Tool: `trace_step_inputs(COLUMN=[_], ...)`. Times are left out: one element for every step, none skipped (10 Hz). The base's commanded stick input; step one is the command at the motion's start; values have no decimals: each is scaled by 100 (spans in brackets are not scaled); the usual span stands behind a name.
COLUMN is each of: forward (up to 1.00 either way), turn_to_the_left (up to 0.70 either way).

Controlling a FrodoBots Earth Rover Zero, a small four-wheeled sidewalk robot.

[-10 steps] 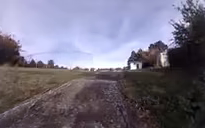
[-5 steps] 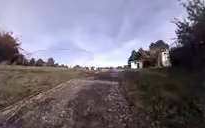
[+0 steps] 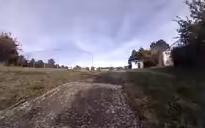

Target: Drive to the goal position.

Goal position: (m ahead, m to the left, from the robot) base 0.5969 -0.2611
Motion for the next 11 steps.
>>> trace_step_inputs(forward=[85, 85, 85, 85, 74, 26, 0, 0, 0, 0, 0], turn_to_the_left=[0, 0, 0, 0, 0, 0, 0, 0, 0, 0, 0])
